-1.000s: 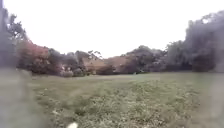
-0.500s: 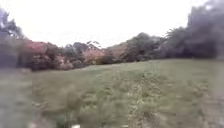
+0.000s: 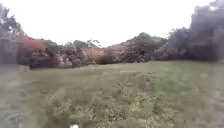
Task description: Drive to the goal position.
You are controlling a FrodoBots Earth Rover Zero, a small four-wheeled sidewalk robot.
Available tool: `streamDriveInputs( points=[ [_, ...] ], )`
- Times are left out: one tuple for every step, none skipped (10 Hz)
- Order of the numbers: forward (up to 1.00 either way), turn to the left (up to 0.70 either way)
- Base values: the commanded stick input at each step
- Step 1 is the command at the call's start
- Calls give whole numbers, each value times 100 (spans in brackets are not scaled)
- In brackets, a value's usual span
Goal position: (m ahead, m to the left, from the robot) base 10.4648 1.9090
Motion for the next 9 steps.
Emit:
streamDriveInputs(
  points=[
    [100,0],
    [100,0],
    [100,0],
    [100,0],
    [100,0],
    [100,0],
    [100,0],
    [100,0],
    [100,0]
  ],
)
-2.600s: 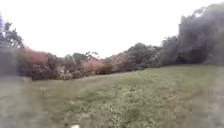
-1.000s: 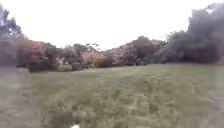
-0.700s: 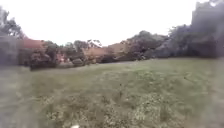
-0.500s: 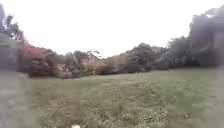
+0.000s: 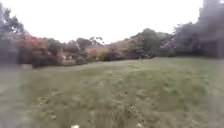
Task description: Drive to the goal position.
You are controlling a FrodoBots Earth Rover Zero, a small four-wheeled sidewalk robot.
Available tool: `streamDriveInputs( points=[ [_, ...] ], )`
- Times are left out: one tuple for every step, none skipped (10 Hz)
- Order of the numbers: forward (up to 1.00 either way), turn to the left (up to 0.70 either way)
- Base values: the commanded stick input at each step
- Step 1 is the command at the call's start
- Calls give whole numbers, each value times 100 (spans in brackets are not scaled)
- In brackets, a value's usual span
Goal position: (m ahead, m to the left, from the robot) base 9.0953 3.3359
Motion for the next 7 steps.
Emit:
streamDriveInputs(
  points=[
    [100,0],
    [100,0],
    [100,0],
    [100,0],
    [100,0],
    [100,0],
    [100,0]
  ],
)
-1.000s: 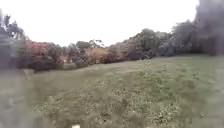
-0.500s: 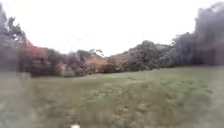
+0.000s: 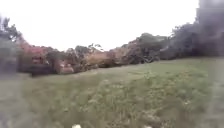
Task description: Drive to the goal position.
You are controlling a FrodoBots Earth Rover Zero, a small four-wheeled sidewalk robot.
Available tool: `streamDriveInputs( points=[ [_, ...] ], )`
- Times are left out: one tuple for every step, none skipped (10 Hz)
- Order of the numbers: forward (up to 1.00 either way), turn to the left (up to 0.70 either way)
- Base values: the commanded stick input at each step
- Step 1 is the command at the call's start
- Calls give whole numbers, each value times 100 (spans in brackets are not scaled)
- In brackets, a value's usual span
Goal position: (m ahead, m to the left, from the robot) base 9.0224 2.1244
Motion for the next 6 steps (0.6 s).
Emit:
streamDriveInputs(
  points=[
    [100,0],
    [100,0],
    [100,0],
    [100,0],
    [100,0],
    [100,0]
  ],
)
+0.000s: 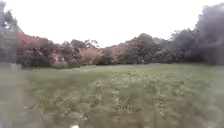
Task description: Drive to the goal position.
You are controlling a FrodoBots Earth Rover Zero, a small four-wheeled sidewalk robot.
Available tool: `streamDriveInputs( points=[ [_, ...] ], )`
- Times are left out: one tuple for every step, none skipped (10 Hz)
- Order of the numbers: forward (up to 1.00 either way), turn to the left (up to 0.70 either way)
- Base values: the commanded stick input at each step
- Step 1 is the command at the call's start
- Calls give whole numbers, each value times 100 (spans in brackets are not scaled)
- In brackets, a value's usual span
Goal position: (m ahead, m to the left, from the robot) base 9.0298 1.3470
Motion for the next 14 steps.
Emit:
streamDriveInputs(
  points=[
    [100,0],
    [100,0],
    [100,0],
    [100,0],
    [100,0],
    [100,0],
    [100,0],
    [100,0],
    [100,0],
    [100,0],
    [100,0],
    [100,0],
    [100,0],
    [100,0]
  ],
)
